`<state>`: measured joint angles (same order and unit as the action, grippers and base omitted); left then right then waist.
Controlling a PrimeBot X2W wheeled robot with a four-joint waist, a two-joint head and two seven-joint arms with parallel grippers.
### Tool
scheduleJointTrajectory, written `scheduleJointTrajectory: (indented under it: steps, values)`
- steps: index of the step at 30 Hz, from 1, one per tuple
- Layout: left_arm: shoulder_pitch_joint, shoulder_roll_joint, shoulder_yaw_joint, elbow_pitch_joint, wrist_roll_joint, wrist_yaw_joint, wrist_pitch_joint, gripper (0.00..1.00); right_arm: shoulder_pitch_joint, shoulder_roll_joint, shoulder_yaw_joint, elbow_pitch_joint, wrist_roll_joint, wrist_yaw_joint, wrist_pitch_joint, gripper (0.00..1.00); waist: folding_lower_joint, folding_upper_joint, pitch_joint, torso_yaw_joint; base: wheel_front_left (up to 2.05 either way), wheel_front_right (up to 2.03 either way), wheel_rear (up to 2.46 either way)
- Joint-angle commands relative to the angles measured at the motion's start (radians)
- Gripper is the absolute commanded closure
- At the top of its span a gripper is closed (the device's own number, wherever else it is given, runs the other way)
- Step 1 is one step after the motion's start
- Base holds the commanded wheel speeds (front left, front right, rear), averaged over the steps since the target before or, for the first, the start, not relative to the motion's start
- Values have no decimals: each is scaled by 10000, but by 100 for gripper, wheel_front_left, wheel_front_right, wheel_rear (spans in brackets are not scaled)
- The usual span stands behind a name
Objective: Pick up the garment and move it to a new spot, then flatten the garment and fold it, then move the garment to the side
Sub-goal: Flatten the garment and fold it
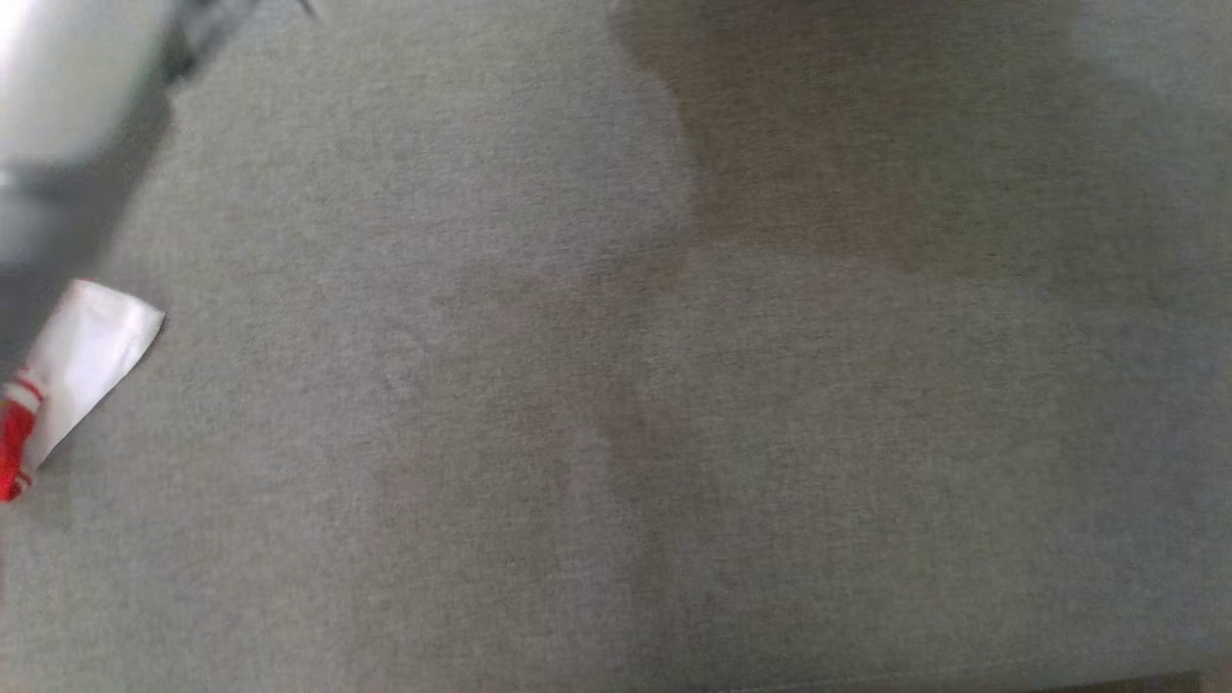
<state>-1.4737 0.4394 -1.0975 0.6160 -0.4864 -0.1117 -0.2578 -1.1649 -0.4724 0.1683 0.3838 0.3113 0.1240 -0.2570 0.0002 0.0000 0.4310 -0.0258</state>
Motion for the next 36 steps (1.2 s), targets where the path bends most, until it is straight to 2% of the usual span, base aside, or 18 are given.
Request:
scheduleJointTrajectory:
  steps: [1, 8, 14, 19, 22, 23, 27, 32, 36]
  values:
    - [196, 237, 367, -226, 128, 51, -31, 100, 623, -177, -152, -384, 122, 67, -43, 100, -2, 0, 103, 145, 0, 0, 0]
    - [3234, 44, 300, -1200, 527, 70, -37, 100, 3623, -150, -739, -848, 425, 67, -45, 100, -2, 0, -153, 369, 0, 0, 0]
    - [6172, -280, 59, -1735, 750, 178, -38, 100, 6827, -188, -779, -1520, 758, 67, -46, 100, -2, 0, -1067, 212, 0, 0, 0]
    - [8090, -566, -412, -1745, 906, 253, -38, 100, 9287, -206, -1265, -1995, 1001, 67, 168, 100, -2, 0, -1922, 84, 0, 0, 0]
    - [8919, -612, -803, -1542, 936, 311, -32, 100, 10700, -58, -1696, -2551, 1053, 67, 519, 100, -2, 0, -2357, 1, 0, 0, 0]
    - [8919, -612, -803, -1542, 936, 311, -32, 100, 10700, -58, -1696, -2551, 1053, 67, 519, 100, -2, 0, -2357, 1, 0, 0, 0]
    - [9759, -606, -1066, -1688, 855, 635, 181, 100, 12307, 261, -2388, -3467, 1103, 67, 1013, 100, -2, 0, -2784, -116, 0, 0, 0]
    - [10438, -323, -1239, -2577, 695, 872, 758, 100, 13592, 635, -3318, -4698, 920, 67, 1496, 100, -2, 0, -2923, -189, 0, 0, 0]
    - [10629, -137, -997, -3620, 194, 919, 949, 100, 13933, 853, -3765, -5539, 729, 67, 1915, 100, -2, 0, -2867, -172, 0, 0, 0]
